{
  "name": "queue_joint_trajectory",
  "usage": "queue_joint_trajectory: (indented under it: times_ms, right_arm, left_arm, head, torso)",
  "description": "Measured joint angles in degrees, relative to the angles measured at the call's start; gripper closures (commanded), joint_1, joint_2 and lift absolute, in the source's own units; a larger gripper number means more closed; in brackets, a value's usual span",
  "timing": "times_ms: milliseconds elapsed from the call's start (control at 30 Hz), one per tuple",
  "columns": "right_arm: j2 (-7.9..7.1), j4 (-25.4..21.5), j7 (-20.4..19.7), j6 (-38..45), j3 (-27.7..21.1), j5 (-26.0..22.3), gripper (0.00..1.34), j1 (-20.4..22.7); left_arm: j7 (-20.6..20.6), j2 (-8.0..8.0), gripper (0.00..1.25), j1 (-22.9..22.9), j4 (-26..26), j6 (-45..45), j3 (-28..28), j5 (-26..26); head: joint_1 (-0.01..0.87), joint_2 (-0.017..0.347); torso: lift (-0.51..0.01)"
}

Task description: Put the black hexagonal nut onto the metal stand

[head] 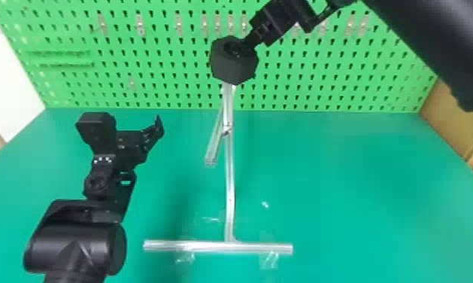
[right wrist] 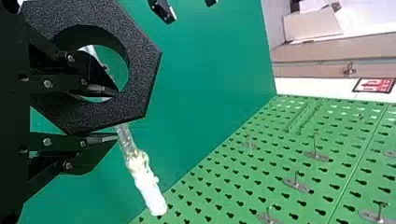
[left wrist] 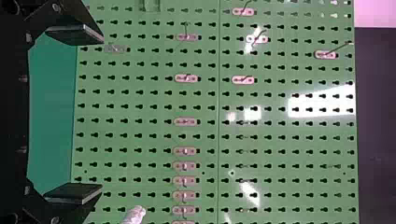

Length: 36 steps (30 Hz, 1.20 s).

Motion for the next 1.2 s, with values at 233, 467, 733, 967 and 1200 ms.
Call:
queue_joint_trajectory:
  times_ms: [233,467,733,967,1200]
  right_arm:
    - [0.17,1.0,0.0,-1.1,-0.4,-0.7,1.07,0.5]
    - [0.20,2.2,0.0,-2.8,-0.6,-1.4,1.07,1.2]
    - [0.16,3.0,0.1,-4.2,-0.3,-2.0,1.08,1.6]
    - [0.09,3.5,0.6,-5.3,-0.2,-2.1,1.08,2.0]
    - [0.03,4.0,0.8,-6.0,-0.2,-2.3,1.07,2.3]
  left_arm:
    - [0.0,0.00,0.16,-0.1,0.0,0.0,0.0,0.0]
    - [0.0,-0.02,0.16,-0.1,0.0,0.0,0.0,0.0]
    - [0.0,0.00,0.16,-0.2,0.0,0.0,0.0,0.1]
    - [0.0,-0.01,0.16,-0.2,0.0,0.0,0.0,0.1]
    - [0.0,0.00,0.16,-0.3,0.0,0.0,0.0,0.2]
  head:
    - [0.693,0.081]
    - [0.693,0.081]
    - [0.693,0.081]
    - [0.693,0.081]
    - [0.693,0.081]
  torso:
    - [-0.001]
    - [-0.001]
    - [-0.001]
    - [-0.001]
    - [-0.001]
